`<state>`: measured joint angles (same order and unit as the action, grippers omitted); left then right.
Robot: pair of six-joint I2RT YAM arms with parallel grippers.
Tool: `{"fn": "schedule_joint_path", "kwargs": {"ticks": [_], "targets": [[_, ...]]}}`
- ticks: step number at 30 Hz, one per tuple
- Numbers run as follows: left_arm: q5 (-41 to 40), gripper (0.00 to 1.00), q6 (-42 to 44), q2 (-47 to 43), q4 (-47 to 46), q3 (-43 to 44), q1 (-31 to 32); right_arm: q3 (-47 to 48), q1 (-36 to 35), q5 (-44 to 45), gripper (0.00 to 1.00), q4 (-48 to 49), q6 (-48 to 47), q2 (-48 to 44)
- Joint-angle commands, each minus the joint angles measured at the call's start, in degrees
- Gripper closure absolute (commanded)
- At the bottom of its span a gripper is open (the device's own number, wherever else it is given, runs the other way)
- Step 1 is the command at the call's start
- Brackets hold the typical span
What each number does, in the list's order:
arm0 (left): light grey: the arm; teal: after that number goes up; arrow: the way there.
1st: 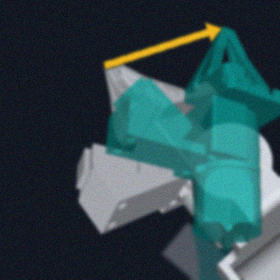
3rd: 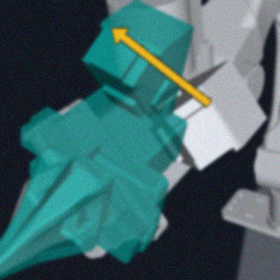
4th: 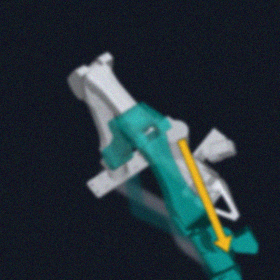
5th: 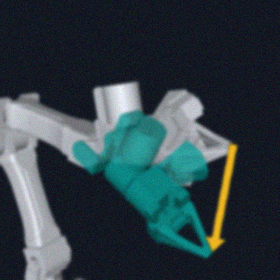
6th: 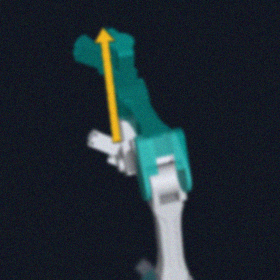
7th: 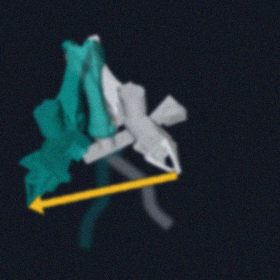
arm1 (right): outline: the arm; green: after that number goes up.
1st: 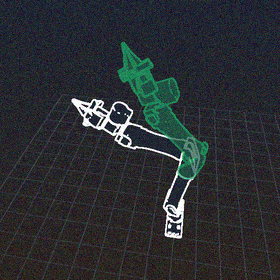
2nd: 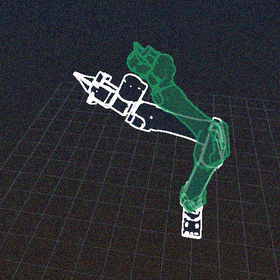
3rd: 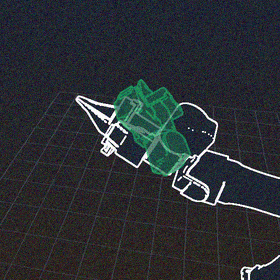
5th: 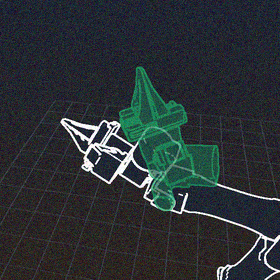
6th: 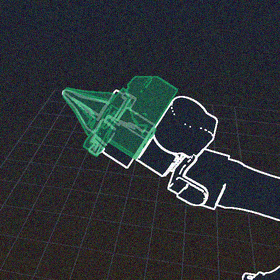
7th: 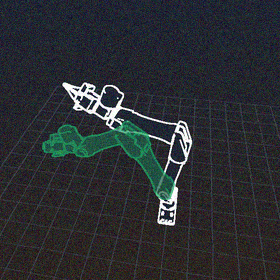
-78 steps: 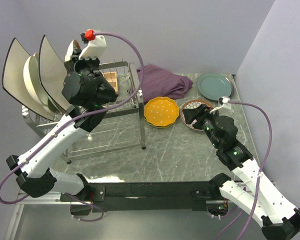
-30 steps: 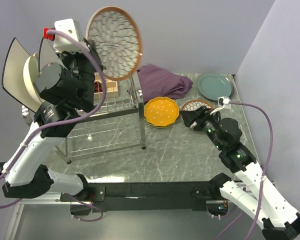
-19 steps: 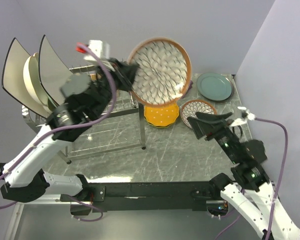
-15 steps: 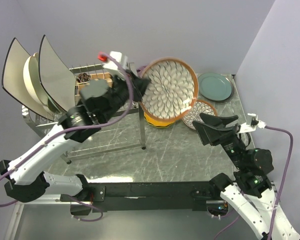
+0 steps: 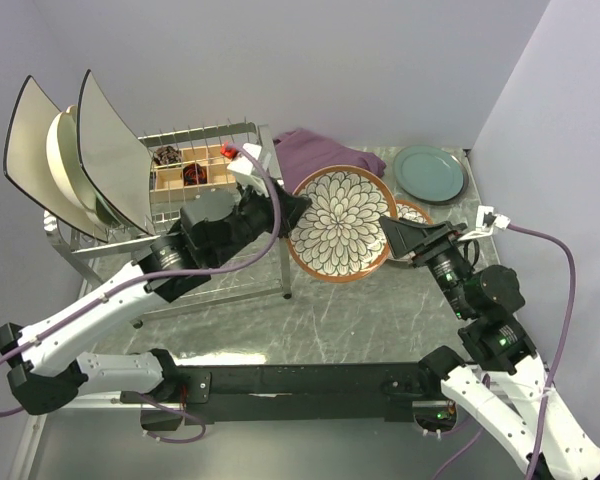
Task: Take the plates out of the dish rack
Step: Place the plate at the center of the board.
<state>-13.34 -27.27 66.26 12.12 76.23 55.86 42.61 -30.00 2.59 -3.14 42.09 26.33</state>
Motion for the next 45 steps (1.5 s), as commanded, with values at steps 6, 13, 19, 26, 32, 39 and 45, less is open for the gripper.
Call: {"fn": "schedule_joint_path", "kwargs": {"ticks": [6,13,19,26,32,39,45], "targets": [[2.44,0.99,-3.58,-5.97,-18.45,0.42,0.66,-0.95,-0.15,3.06,0.2,1.01,-2.27,3.2],[4.81,0.99,-4.46,-4.83,-19.33,-0.9,0.66,-2.36,-0.15,-5.83,0.51,7.26,-0.43,4.08],[6.22,0.99,-4.46,-4.47,-19.06,-0.64,0.66,-0.95,-0.15,-3.49,1.0,4.99,2.55,4.53],[7.89,0.61,-3.58,-2.98,-16.25,1.21,0.66,0.8,0.03,-0.39,1.0,4.8,8.79,2.5],[7.98,0.42,-3.15,-2.54,-14.85,2.08,0.66,2.39,0.12,1.62,1.0,4.98,14.69,2.94],[7.46,0.01,-1.21,-3.15,-12.3,4.54,0.66,3.79,1.08,7.25,1.0,4.19,13.56,1.01],[7.36,0.0,1.16,-5.87,-8.26,6.39,0.66,8.97,1.61,12.69,1.0,1.03,9.78,2.67]]}}
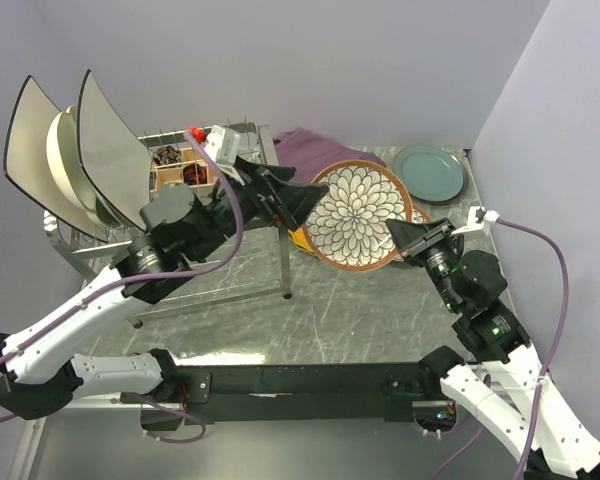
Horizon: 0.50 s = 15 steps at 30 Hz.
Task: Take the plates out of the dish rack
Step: Place the plate at the center of the board.
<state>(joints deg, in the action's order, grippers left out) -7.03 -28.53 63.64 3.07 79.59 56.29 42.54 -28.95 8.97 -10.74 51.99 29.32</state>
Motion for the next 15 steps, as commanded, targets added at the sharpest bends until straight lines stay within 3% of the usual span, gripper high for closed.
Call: {"fn": "schedule_joint_path", "kwargs": {"ticks": [1,6,7,11,15], "targets": [[1.49,0.01,2.87,-3.69,1.49,3.2,0.22,9.66,1.08,8.41,1.0,8.11,-0.91,0.73],[5.44,0.01,5.59,-6.15,5.71,3.64,0.22,11.68,4.86,12.47,1.0,5.74,-4.79,4.68],[5.62,0.0,6.12,-6.42,7.28,3.81,0.22,12.03,8.35,12.3,1.0,5.38,-5.14,6.87],[3.6,0.01,6.56,-8.09,10.55,3.12,0.22,11.86,21.34,1.36,1.0,5.64,-2.69,13.21],[2.29,0.01,5.95,-12.03,12.3,1.01,0.22,8.27,28.68,-0.19,1.0,7.31,-3.29,19.26]]}}
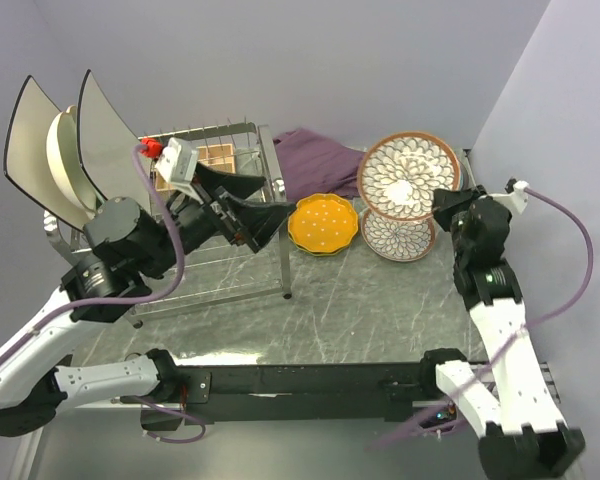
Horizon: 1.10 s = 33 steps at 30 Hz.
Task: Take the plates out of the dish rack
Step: Place the plate at the center of the board.
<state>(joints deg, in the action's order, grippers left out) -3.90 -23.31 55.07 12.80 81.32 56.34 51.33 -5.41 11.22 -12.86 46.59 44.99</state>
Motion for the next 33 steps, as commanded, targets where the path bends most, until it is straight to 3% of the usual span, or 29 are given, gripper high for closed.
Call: {"fn": "schedule_joint_path", "kwargs": {"ticks": [1,9,25,30,33], "targets": [[-1.45,0.01,0.37,-4.17,3.11,-0.98,0.18,-1.4,5.15,-2.09,1.0,10.31,1.84,4.39],[-5.59,0.0,-0.68,-14.27,3.9,-6.43,0.18,-12.12,11.3,-3.93,1.0,19.89,5.53,12.03],[-7.79,0.01,0.63,-24.04,3.9,-13.12,0.18,-16.26,12.97,-6.56,1.0,31.75,9.57,29.88],[-8.75,0.01,1.07,-23.87,4.52,-12.85,0.18,-15.47,13.23,-6.57,0.93,29.66,10.01,32.96],[-8.49,0.01,0.9,-23.69,4.34,-12.85,0.18,-13.1,13.32,-5.95,0.84,24.92,10.54,34.54]]}}
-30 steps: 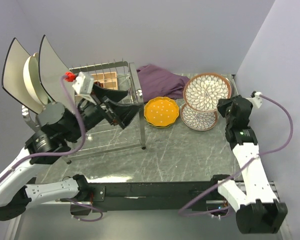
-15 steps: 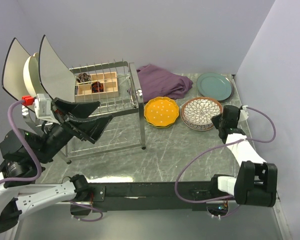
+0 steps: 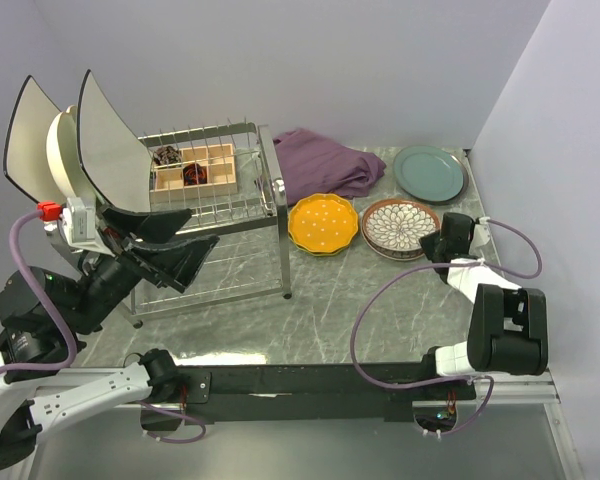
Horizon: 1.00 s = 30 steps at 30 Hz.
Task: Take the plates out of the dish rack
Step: Place the plate at the center of the board.
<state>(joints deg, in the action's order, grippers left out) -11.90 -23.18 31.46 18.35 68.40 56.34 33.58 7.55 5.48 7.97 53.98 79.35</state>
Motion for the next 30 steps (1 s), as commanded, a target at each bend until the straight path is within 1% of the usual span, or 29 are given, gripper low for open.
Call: {"fn": "schedule_joint_path", "kwargs": {"ticks": [1,3,4,5,7,10,15,18,21,25,28,30], "targets": [[-0.4,0.01,0.77,-0.09,-1.21,0.07,0.18,5.61,0.36,-0.2,0.72,3.29,3.15,0.62],[-0.49,0.0,0.94,-0.35,-1.47,-0.11,0.18,6.49,0.36,-0.12,0.65,0.4,3.33,1.42],[-0.58,0.0,0.94,-0.44,-1.47,-0.11,0.18,7.02,0.36,0.15,0.59,-0.4,3.15,1.51],[-0.84,0.01,1.03,-0.52,-1.39,-0.11,0.09,7.2,0.36,0.41,0.57,-1.28,3.15,1.51],[-1.46,0.01,1.29,-0.53,-1.12,0.06,0.09,8.16,0.36,2.51,0.52,-4.61,3.15,1.25],[-2.51,0.01,1.29,-0.7,-0.6,0.5,0.09,9.04,0.36,5.93,0.51,-8.57,2.45,0.02],[-5.5,0.01,0.06,-0.88,0.02,0.33,0.09,10.54,0.45,10.69,0.52,-14.55,-0.62,-0.69],[-6.99,0.01,-0.37,0.61,1.77,1.99,0.09,11.68,0.45,12.28,0.52,-16.22,-2.46,1.06],[-7.61,0.0,-0.02,1.14,1.52,1.65,0.09,11.33,0.45,10.44,0.54,-14.66,-3.17,2.12],[-7.61,0.01,0.06,0.97,1.43,0.94,0.09,10.1,0.36,9.56,0.63,-12.45,-3.61,2.39],[-8.75,0.0,0.68,1.41,2.04,1.65,0.09,11.06,0.36,7.8,0.64,-13.5,-3.96,2.21],[-9.8,0.01,0.94,1.93,2.13,2.87,0.09,11.5,-0.17,5.79,0.63,-13.59,-5.36,0.99]]}}
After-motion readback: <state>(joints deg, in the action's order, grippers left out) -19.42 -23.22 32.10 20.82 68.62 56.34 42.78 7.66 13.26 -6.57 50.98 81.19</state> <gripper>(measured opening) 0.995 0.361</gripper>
